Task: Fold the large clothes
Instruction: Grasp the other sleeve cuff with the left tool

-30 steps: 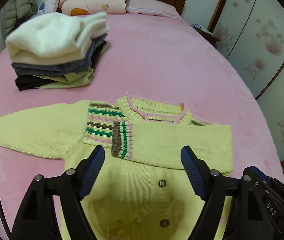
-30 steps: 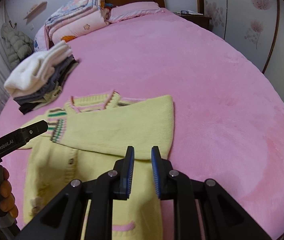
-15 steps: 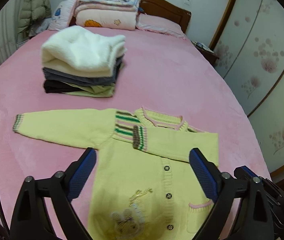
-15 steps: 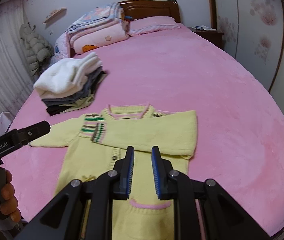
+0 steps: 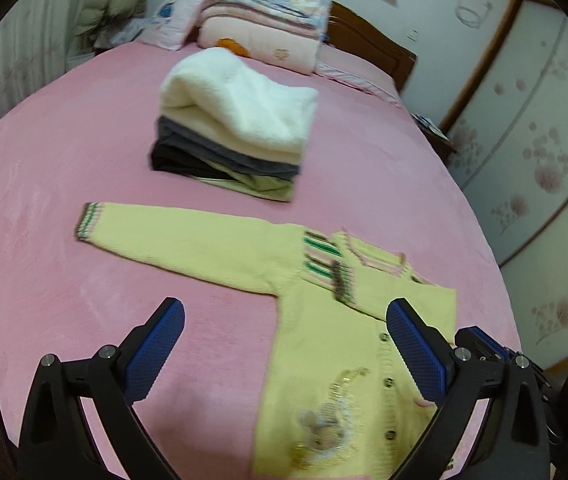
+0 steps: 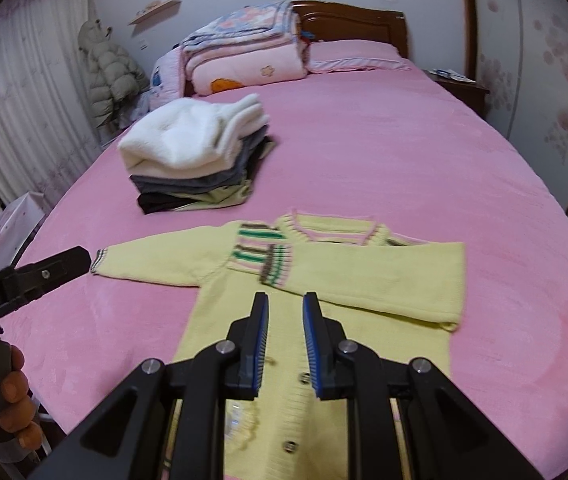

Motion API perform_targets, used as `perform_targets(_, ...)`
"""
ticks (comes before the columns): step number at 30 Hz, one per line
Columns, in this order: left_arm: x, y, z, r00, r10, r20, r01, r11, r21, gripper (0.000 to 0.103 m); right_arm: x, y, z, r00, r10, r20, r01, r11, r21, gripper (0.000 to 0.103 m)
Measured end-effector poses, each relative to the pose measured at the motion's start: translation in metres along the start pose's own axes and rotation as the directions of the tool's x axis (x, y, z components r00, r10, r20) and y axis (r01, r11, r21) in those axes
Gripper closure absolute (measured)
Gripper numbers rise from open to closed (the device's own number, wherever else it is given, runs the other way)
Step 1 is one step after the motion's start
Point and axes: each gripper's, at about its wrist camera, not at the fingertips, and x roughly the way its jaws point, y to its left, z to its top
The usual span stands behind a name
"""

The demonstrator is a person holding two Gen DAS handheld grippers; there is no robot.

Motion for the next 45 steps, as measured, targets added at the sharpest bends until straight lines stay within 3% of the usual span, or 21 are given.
perform_targets(7,0.021,0.075,0.007,0.999,0.035,-0.008,-0.035,0.991,-0.132,0.003,0.036,0.042,0.007,0.999,0.043,-0.027,-0.045,0.998,-0.043,0.086)
perform_targets(12,0.055,0.13,0.01,0.999,0.024,-0.029,-0.031,0.966,-0.256,0.003,0.064,0.063,0.012,0.996,0.062,-0.056,-0.066,0.996,-0.067,0.086)
perform_targets(18,0.1,0.19,0.008,0.999,-0.036,-0.01,0.028,0.902,-0.432,0.003,0.101,0.082,0.012,0.992,0.073,-0.105,-0.082,0.993,-0.086,0.086)
perform_targets(23,0.142,0.22,0.002,0.995,-0.098,-0.002,0.081,0.836,-0.542,0.014,0.125,0.086,0.008,0.986,0.078,-0.148,-0.091,0.992,-0.084,0.086)
perform_targets(26,0.152,0.223,0.006,0.995,-0.089,0.037,0.094,0.83,-0.549,0.017,0.137,0.084,0.004,0.983,0.078,-0.169,-0.091,0.993,-0.072,0.086)
perform_targets(27,0.155,0.223,0.008,0.995,-0.083,0.046,0.095,0.832,-0.547,0.021,0.14,0.083,0.003,0.981,0.079,-0.175,-0.092,0.994,-0.066,0.086)
perform_targets(29,0.166,0.221,0.015,0.995,-0.077,0.057,0.096,0.836,-0.54,0.05,0.145,0.079,0.002,0.98,0.078,-0.184,-0.09,0.994,-0.058,0.086)
perform_targets(30,0.173,0.222,0.017,0.996,-0.072,0.048,0.086,0.831,-0.549,0.059,0.146,0.077,0.002,0.979,0.078,-0.187,-0.089,0.995,-0.054,0.086)
perform_targets(31,0.177,0.225,0.019,0.997,-0.068,0.04,0.079,0.825,-0.56,0.083,0.147,0.075,0.001,0.978,0.079,-0.191,-0.089,0.995,-0.048,0.086)
perform_targets(32,0.183,0.227,0.02,0.997,-0.072,0.032,0.077,0.81,-0.581,0.099,0.148,0.072,0.0,0.978,0.079,-0.194,-0.089,0.995,-0.041,0.086)
perform_targets(34,0.182,0.227,0.022,0.996,-0.075,0.052,0.091,0.789,-0.607,0.099,0.148,0.067,0.0,0.978,0.079,-0.193,-0.087,0.996,-0.032,0.086)
perform_targets(38,0.156,0.18,0.041,0.993,0.004,0.12,0.053,0.88,-0.473,0.099,0.141,0.054,0.002,0.983,0.073,-0.171,-0.077,0.997,-0.017,0.086)
perform_targets(42,0.134,0.104,0.061,0.986,-0.036,0.164,0.081,0.958,-0.277,0.099,0.132,0.035,0.004,0.987,0.064,-0.147,-0.062,0.998,0.017,0.086)
perform_targets(45,0.135,0.04,0.066,0.984,-0.104,0.146,0.124,0.984,-0.131,0.099,0.124,0.014,0.004,0.99,0.053,-0.13,-0.046,0.997,0.061,0.086)
